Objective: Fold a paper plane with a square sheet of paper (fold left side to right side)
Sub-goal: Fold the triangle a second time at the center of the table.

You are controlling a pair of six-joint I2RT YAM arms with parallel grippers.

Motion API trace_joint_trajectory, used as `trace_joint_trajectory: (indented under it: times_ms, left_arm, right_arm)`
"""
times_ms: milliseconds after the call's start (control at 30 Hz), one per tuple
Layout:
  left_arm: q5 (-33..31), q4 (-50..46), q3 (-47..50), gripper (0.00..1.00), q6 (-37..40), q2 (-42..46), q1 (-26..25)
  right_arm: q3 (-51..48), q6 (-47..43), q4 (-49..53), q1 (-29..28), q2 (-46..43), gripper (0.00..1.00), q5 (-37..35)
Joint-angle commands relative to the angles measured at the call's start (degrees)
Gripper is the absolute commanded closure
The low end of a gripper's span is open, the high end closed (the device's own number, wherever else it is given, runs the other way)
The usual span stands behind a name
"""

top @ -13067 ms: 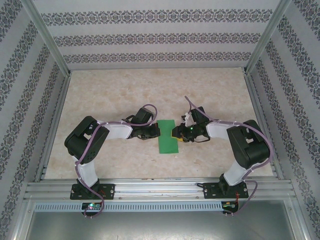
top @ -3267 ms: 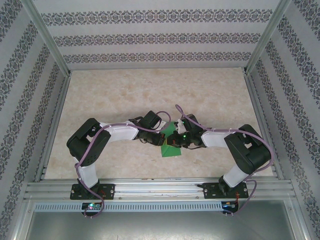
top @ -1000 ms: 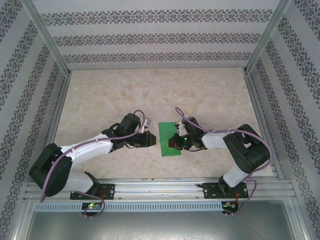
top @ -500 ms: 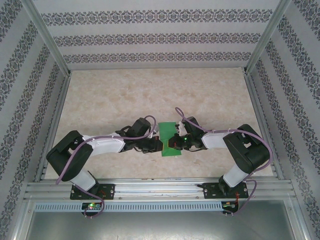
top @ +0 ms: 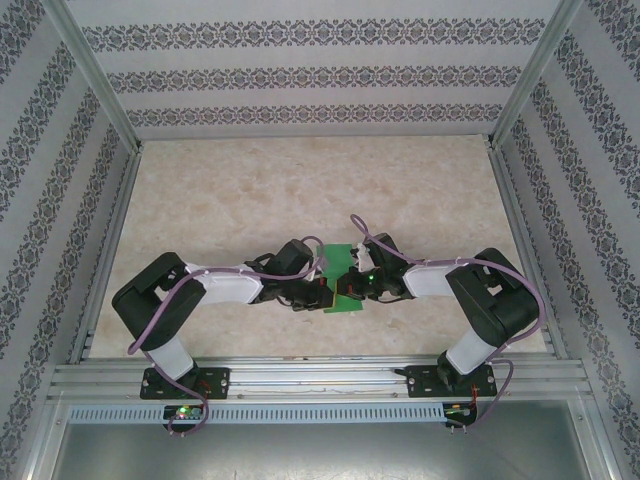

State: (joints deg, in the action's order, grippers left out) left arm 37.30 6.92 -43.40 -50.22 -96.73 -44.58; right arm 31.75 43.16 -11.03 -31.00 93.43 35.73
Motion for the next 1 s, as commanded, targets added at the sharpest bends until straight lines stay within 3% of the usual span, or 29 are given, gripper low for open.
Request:
trace_joint_trajectory:
  times_ms: [0,967]
  left_arm:
    - [-0.34,0.08,-1.42,0.98,0.41,-0.72,-0.53]
    - [-3.02,-2.21,-0.37,0.99,0.62,-3.03,-0.51]
  right_arm:
    - [-1.69,-1.67,5.41,-0.89,3.20,1.00,-2.24]
    - [-1.51,-2.02,6.10,-0.96,3.34,1.00,-2.33]
